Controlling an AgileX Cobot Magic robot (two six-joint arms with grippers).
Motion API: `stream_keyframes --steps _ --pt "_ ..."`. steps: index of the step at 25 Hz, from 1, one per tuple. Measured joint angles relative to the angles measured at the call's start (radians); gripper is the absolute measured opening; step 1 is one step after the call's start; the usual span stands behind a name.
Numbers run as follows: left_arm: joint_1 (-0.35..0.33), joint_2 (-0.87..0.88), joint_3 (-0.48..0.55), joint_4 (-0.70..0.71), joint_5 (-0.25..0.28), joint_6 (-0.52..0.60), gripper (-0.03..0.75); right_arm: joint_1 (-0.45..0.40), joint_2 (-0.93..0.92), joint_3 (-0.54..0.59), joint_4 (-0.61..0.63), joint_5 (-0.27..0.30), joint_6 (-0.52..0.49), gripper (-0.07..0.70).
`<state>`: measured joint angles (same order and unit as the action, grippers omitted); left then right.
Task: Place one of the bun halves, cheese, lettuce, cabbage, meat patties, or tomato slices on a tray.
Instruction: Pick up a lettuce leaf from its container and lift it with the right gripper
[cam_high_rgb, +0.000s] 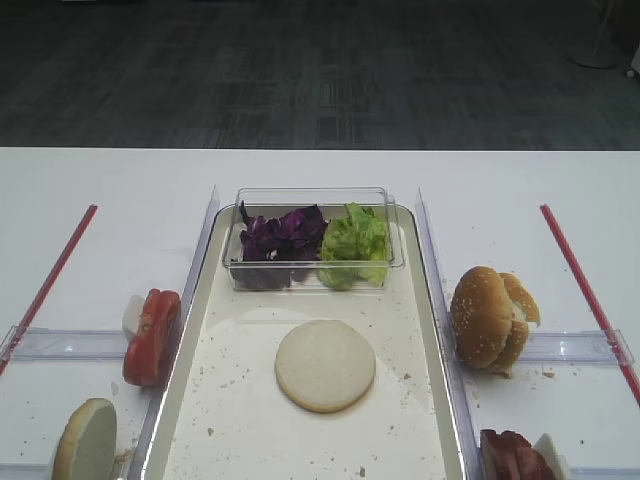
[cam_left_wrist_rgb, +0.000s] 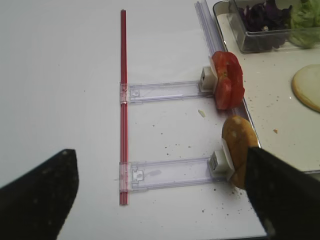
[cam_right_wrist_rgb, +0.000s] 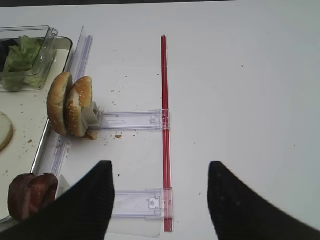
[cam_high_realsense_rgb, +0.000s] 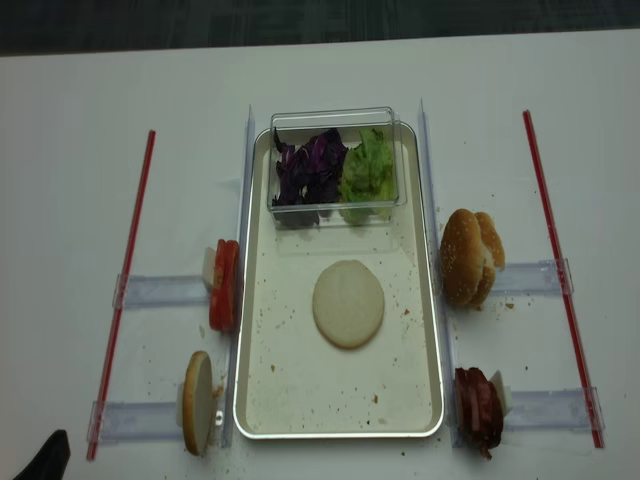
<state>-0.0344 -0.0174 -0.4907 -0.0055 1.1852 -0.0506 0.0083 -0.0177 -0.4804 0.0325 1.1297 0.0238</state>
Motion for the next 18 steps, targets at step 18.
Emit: stream_keyframes --steps 18 --pt "0.000 0.000 0.000 0.000 0.000 0.000 0.618 0.000 0.053 0.000 0.000 0.000 0.000 0.447"
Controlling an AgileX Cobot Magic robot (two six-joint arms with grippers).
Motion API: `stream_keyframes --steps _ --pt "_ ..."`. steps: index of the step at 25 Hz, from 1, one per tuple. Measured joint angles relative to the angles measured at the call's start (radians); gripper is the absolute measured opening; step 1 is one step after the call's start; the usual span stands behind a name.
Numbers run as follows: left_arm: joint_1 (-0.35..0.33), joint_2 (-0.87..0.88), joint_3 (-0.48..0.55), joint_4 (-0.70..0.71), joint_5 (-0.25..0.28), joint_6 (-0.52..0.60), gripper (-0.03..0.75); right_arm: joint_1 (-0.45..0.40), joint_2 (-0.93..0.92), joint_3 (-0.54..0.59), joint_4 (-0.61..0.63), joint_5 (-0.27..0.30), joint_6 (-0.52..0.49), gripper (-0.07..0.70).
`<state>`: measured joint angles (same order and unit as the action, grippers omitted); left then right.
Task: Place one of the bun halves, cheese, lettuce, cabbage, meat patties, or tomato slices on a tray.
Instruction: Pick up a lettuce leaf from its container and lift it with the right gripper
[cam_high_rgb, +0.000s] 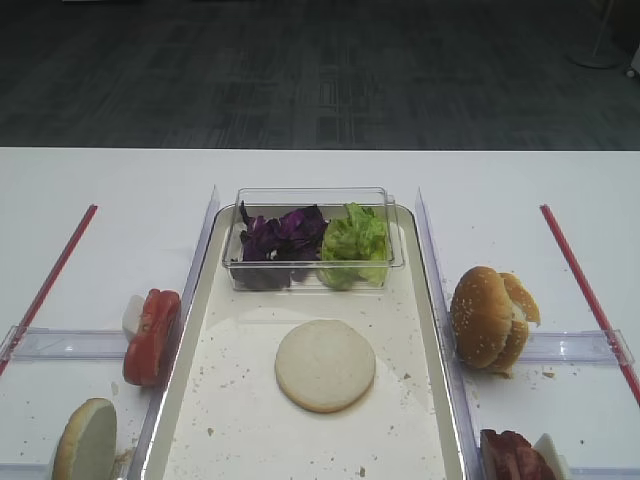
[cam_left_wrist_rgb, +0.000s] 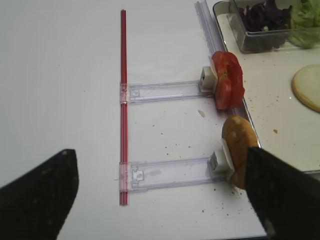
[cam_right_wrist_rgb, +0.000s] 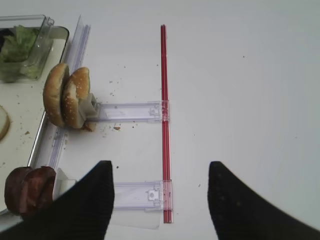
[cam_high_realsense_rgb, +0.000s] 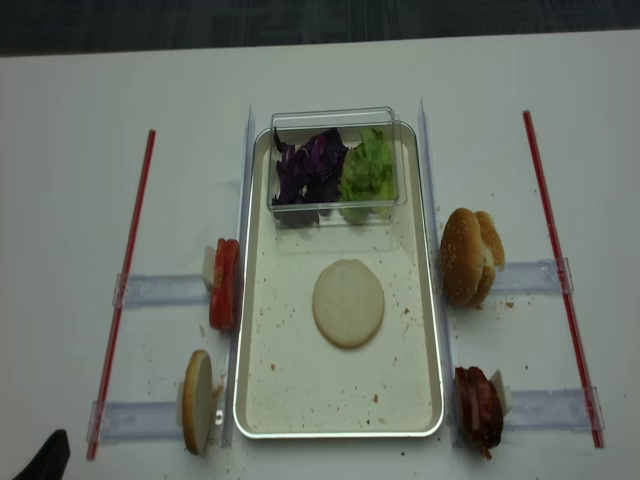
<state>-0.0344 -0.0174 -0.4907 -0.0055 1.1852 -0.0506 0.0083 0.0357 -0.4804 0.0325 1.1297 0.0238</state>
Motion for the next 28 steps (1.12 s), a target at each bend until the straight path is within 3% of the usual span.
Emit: stream_keyframes --steps 18,28 --pt "0.000 0.000 0.000 0.000 0.000 0.000 0.618 0.000 0.676 0.000 0.015 -0.024 -0.004 0.447" --pt "0.000 0.000 0.000 0.000 0.000 0.000 0.618 0.000 0.880 -0.004 0.037 -0.030 -0.014 0.447"
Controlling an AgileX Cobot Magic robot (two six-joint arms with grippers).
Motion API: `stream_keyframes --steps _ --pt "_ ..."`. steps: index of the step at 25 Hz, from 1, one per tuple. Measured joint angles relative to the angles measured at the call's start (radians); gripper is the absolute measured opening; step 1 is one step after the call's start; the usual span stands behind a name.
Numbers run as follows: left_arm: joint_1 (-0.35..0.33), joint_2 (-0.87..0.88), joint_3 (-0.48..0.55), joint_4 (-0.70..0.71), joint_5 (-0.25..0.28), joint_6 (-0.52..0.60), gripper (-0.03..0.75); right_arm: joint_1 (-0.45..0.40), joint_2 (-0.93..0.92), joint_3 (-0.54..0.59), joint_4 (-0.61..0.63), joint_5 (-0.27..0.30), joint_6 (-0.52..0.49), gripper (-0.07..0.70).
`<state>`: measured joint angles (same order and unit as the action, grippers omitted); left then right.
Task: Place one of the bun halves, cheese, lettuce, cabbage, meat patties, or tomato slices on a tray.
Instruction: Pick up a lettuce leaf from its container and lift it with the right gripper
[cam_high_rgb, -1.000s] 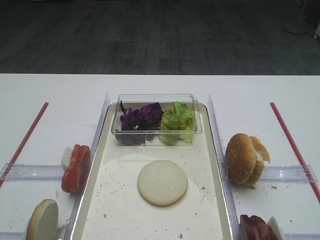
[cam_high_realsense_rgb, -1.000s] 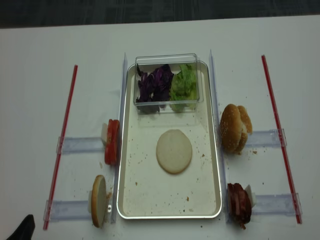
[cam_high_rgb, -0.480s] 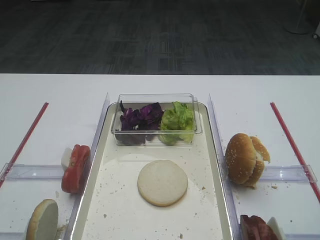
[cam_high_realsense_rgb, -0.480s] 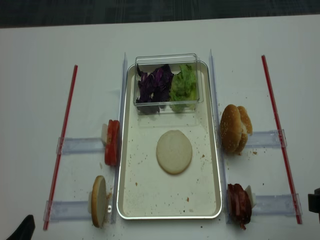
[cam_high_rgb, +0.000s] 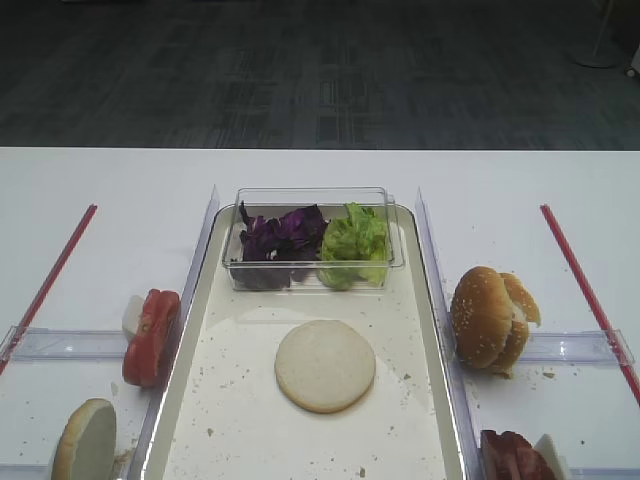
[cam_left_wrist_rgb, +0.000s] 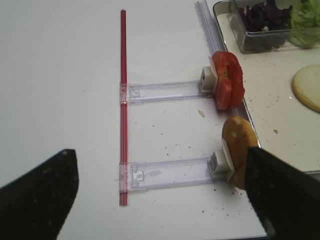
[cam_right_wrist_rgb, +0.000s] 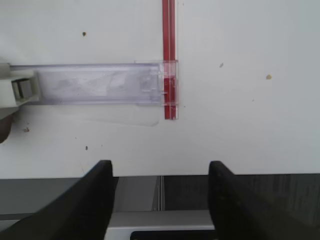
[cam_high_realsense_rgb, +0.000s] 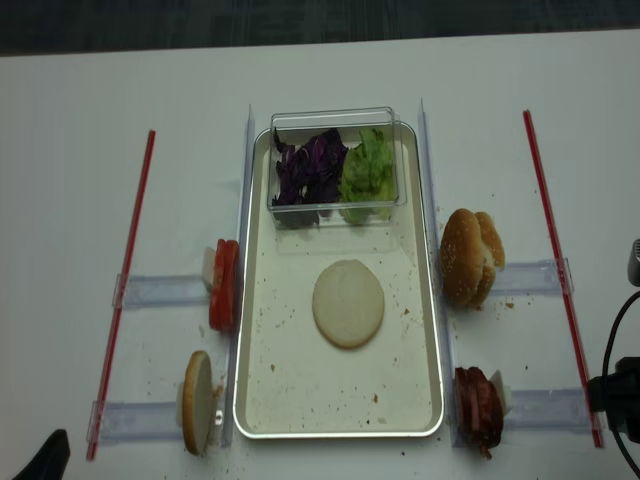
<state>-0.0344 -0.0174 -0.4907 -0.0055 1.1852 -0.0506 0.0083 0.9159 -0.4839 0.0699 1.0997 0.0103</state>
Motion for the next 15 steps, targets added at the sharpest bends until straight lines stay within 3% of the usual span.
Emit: stream_keyframes --steps 6,11,15 --pt "0.000 0.000 0.000 0.000 0.000 0.000 0.618 0.000 0.016 -0.002 0.002 -0.002 -0.010 0.448" --pt "0.000 0.000 0.000 0.000 0.000 0.000 0.618 0.000 0.064 -0.024 0.003 -0.037 -0.010 0.532" --pt "0.000 0.000 0.000 0.000 0.000 0.000 0.618 0.000 0.148 -0.068 0.003 -0.075 -0.017 0.557"
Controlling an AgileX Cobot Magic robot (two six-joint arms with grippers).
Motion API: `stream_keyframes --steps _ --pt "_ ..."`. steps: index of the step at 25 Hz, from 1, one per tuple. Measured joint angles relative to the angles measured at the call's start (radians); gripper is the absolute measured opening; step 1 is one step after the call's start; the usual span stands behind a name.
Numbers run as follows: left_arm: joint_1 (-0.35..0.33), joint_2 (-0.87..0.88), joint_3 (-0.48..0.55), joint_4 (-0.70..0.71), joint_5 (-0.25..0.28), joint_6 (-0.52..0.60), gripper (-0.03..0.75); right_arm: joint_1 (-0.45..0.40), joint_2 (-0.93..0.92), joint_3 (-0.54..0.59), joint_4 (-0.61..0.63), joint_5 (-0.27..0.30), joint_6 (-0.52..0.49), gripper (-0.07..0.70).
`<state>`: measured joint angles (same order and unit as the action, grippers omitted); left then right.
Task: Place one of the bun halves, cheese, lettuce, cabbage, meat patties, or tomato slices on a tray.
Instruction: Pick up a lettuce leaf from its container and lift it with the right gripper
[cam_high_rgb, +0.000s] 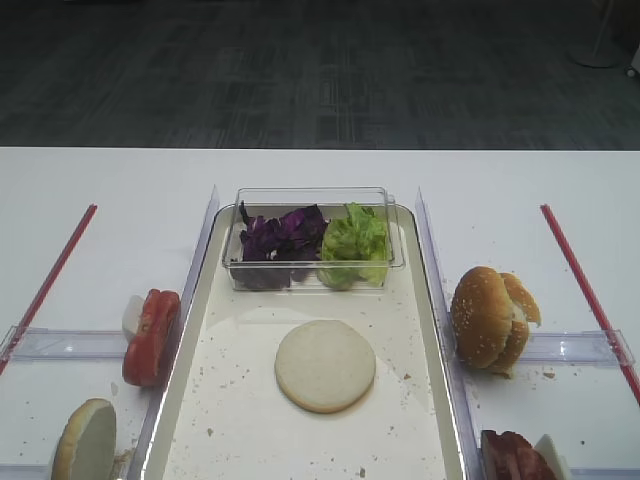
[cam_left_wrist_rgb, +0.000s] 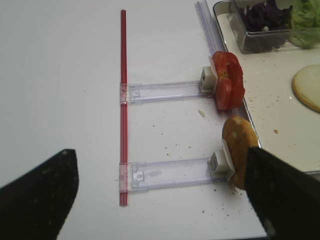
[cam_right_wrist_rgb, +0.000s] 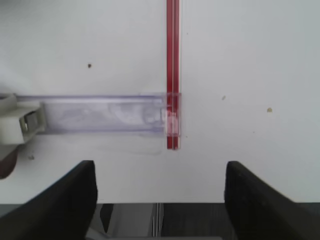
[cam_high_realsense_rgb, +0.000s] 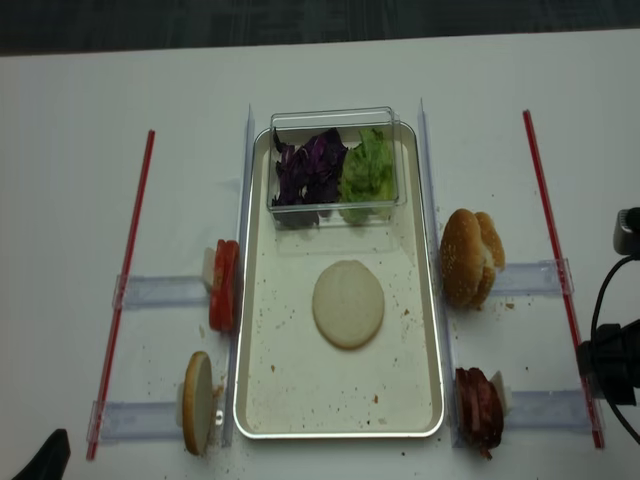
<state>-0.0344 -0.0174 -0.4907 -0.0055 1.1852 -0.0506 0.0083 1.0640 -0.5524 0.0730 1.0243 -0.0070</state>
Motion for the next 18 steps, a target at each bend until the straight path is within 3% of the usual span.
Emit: stream_keyframes --steps 8,18 --pt "0.000 0.000 0.000 0.000 0.000 0.000 0.618 0.000 0.267 -0.180 0.000 -0.052 -0.013 0.559" --pt "0.000 0.000 0.000 0.000 0.000 0.000 0.618 0.000 0.593 -0.528 -0.003 -0.052 -0.033 0.559"
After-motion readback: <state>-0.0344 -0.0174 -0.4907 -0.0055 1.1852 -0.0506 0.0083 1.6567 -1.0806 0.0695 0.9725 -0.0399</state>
